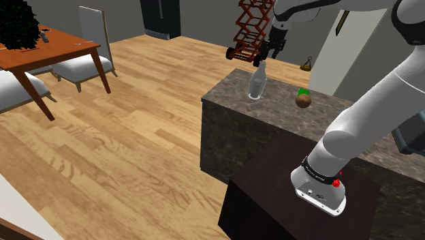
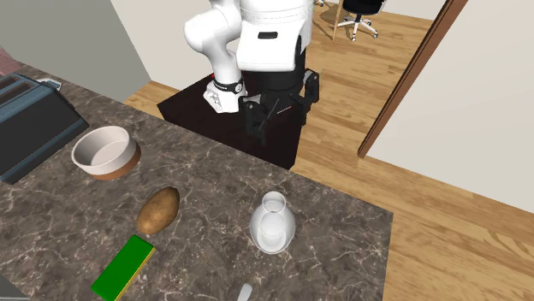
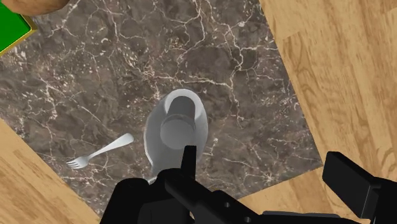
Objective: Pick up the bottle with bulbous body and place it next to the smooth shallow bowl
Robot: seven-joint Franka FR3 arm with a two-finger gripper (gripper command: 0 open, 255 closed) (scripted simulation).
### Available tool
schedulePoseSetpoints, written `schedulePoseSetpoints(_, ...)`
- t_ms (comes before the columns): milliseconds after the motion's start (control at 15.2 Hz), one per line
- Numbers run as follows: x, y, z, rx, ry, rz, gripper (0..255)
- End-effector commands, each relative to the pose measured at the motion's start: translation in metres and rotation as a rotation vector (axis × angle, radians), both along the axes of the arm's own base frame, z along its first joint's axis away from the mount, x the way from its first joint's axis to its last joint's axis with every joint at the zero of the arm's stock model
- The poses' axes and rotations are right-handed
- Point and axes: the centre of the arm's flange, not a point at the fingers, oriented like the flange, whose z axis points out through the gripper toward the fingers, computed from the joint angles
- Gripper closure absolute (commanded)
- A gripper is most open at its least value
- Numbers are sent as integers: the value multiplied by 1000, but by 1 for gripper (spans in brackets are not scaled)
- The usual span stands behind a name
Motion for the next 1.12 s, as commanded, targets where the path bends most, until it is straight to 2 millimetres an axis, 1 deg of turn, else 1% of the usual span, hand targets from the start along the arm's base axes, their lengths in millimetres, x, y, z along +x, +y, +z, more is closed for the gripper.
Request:
schedulePoseSetpoints(0,12,-19,-11,-1,6,-6,0)
schedulePoseSetpoints(462,49,-91,-54,-1,25,-30,0)
schedulePoseSetpoints(924,53,-92,-91,-1,25,-30,0)
schedulePoseSetpoints(1056,54,-92,-94,-1,25,-30,0)
